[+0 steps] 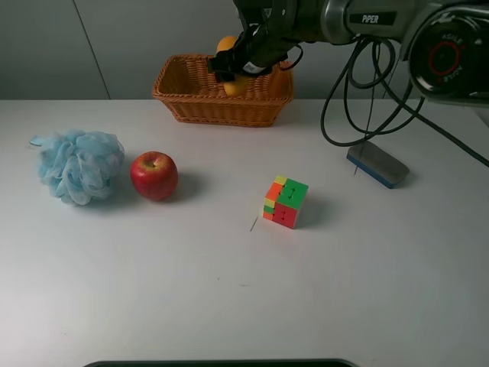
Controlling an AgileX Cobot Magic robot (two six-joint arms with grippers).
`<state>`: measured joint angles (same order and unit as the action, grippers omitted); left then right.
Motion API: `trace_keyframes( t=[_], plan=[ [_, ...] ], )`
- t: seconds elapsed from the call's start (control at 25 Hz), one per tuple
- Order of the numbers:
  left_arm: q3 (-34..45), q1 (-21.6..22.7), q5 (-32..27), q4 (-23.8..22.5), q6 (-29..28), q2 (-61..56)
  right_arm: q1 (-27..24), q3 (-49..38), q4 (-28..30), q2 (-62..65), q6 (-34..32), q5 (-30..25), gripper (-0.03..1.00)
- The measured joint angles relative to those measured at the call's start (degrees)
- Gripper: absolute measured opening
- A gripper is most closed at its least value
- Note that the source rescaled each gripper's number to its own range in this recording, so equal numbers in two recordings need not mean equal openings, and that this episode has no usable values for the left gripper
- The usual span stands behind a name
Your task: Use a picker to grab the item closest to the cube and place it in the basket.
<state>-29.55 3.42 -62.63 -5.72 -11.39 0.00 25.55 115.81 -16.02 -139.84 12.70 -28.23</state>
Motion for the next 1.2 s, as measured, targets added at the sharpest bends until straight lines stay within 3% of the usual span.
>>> trace_keyframes(
  t=[0.28, 0.32, 0.36, 0.4, 0.44, 0.48, 0.88, 1.04, 1.2],
  plan=[
    [0.0, 0.0, 0.0, 0.0, 0.0, 0.0, 0.0, 0.6, 0.0, 0.0, 0.0, -0.7, 0.03],
    [0.0, 0.0, 0.0, 0.0, 0.0, 0.0, 0.0, 0.6, 0.0, 0.0, 0.0, -0.7, 0.18],
    [0.0, 0.0, 0.0, 0.0, 0.0, 0.0, 0.0, 0.6, 0.0, 0.0, 0.0, -0.7, 0.62],
    [0.0, 0.0, 0.0, 0.0, 0.0, 0.0, 0.0, 0.7, 0.0, 0.0, 0.2, -0.6, 0.81],
    [0.0, 0.0, 0.0, 0.0, 0.0, 0.0, 0.0, 0.7, 0.0, 0.0, 0.1, -0.5, 0.92],
    [0.0, 0.0, 0.0, 0.0, 0.0, 0.0, 0.0, 0.7, 0.0, 0.0, 0.1, -0.5, 0.96],
    [0.0, 0.0, 0.0, 0.0, 0.0, 0.0, 0.0, 0.7, 1.5, 1.2, 1.0, -1.4, 1.00],
    [0.0, 0.0, 0.0, 0.0, 0.0, 0.1, 0.0, 0.7, 5.6, 6.1, 1.3, -6.6, 1.00],
    [0.0, 0.0, 0.0, 0.0, 0.0, 0.1, -0.3, 0.7, 7.9, 14.0, 1.6, -16.4, 1.00]
  ],
)
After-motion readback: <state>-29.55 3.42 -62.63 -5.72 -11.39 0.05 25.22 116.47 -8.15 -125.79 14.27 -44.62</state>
